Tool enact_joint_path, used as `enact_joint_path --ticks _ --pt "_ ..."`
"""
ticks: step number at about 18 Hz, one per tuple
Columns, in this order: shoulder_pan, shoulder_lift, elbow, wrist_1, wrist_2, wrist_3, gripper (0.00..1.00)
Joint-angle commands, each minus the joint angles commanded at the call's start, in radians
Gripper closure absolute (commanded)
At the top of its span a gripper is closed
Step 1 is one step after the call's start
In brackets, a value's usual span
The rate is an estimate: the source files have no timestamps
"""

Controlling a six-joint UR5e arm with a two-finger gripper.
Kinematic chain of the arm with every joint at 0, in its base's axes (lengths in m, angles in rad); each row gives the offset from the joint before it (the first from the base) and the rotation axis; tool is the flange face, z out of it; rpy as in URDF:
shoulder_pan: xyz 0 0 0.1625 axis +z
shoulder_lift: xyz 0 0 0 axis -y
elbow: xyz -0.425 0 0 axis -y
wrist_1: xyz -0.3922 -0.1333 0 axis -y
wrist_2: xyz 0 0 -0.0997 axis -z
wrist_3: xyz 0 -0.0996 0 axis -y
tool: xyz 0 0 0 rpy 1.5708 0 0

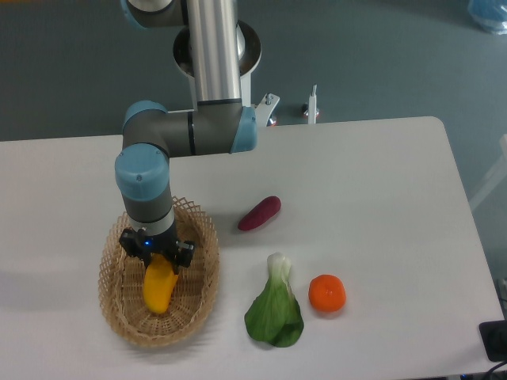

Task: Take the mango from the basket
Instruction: 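Lower the gripper and close it around the yellow mango, then lift the mango out of the basket and carry it away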

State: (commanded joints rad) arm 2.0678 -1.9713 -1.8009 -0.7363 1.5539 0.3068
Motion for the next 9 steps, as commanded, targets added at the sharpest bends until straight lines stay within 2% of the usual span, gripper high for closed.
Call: enact_joint_path --ticks 2,4,7,9 --pt "0.012 0.025 0.006 -0.008 0.000 0.002 0.41" --pt "0.073 0.061 0.009 -0.011 0.000 0.012 0.41" --pt "0.142 0.097 0.014 -0.050 -0.002 0.083 0.41" --pt "0.218 0.129 0.014 -0.071 -0.002 0.150 0.40"
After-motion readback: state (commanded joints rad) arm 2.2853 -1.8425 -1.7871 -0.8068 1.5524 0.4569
